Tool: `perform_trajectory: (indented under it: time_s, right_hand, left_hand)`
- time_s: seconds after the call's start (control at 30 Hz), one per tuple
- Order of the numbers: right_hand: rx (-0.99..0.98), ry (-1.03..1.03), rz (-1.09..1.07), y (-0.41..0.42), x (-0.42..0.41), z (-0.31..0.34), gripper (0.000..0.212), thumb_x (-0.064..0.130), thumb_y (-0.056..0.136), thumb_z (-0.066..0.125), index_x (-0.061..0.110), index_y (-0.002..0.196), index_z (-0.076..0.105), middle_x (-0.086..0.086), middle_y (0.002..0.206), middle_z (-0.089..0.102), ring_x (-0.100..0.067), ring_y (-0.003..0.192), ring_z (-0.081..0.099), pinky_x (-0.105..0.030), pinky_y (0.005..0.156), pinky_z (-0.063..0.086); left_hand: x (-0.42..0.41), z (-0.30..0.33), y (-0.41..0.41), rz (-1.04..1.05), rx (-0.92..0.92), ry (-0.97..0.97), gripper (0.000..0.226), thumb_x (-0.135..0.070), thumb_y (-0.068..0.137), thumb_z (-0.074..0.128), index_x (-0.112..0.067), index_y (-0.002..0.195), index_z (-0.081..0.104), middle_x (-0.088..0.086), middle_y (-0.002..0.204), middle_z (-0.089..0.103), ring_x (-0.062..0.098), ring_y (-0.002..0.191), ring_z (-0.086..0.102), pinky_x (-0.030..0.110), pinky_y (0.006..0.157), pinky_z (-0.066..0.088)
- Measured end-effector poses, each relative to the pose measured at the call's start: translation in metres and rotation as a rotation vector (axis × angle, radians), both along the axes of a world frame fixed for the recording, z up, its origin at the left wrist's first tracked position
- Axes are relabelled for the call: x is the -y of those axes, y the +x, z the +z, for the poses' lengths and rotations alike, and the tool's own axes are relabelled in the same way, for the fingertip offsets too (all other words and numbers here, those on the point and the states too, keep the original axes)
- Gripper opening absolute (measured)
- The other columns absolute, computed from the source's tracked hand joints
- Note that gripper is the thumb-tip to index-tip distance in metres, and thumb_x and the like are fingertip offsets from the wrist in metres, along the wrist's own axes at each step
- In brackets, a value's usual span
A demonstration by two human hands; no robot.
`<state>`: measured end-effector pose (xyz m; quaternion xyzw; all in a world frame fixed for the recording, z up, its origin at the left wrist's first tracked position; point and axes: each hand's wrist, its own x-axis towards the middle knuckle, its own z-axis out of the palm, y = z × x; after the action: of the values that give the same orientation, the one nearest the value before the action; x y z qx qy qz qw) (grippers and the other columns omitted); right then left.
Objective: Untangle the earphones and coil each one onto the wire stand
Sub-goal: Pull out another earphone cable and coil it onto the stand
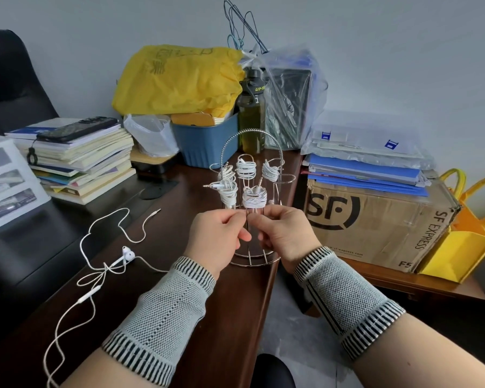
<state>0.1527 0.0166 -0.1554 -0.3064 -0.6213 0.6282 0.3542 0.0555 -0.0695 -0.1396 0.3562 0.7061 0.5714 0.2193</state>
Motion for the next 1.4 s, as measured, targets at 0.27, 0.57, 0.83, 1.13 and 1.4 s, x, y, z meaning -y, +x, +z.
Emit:
perform_trajectory:
  time_s: [0.27,0.57,0.83,1.13,1.4]
  right_hand:
    - [0.081,0.105,0.022,0.004,-0.006,-0.006,0.02,0.01,0.087,0.069,0.01,0.067,0.067,-0.009,0.061,0.065,-0.004,0.039,0.044,-0.015,0.038,0.034]
    - [0.129,0.015,0.06,0.006,-0.011,-0.01,0.018,0.017,0.083,0.074,0.004,0.071,0.069,-0.01,0.054,0.057,-0.011,0.039,0.042,-0.021,0.041,0.037]
    - [0.172,0.009,-0.037,0.019,-0.006,0.011,0.009,0.007,0.083,0.065,0.004,0.077,0.071,-0.006,0.05,0.059,-0.012,0.038,0.043,-0.023,0.044,0.038]
    - [0.1,-0.049,-0.166,0.011,0.001,0.046,0.048,0.048,0.084,0.065,0.002,0.068,0.066,-0.011,0.057,0.066,-0.02,0.048,0.058,-0.032,0.057,0.05]
    - [-0.002,-0.189,-0.151,0.007,0.006,0.049,0.033,0.031,0.082,0.072,0.003,0.067,0.064,-0.014,0.064,0.065,-0.019,0.049,0.057,-0.027,0.05,0.049]
  left_hand:
    - [0.001,0.0,0.006,0.154,-0.326,-0.03,0.018,-0.029,0.086,0.066,-0.028,0.069,0.072,-0.008,0.057,0.066,0.014,0.064,0.066,0.032,0.066,0.055]
    - [0.001,-0.004,0.009,0.17,-0.328,-0.058,0.018,-0.029,0.087,0.065,-0.024,0.072,0.073,-0.005,0.057,0.066,0.017,0.065,0.066,0.035,0.067,0.056]
    - [0.002,0.006,0.003,0.178,-0.157,-0.011,0.04,-0.03,0.093,0.055,-0.014,0.058,0.069,-0.005,0.045,0.061,0.006,0.042,0.047,0.026,0.057,0.04]
    - [0.002,0.028,0.007,0.077,0.08,-0.021,0.051,-0.05,0.088,0.058,-0.001,0.082,0.072,0.002,0.051,0.064,0.008,0.042,0.045,0.025,0.052,0.036]
    - [0.0,0.029,0.005,0.029,0.285,-0.01,0.038,-0.046,0.085,0.069,-0.008,0.085,0.07,-0.005,0.048,0.058,0.01,0.047,0.039,0.022,0.046,0.03]
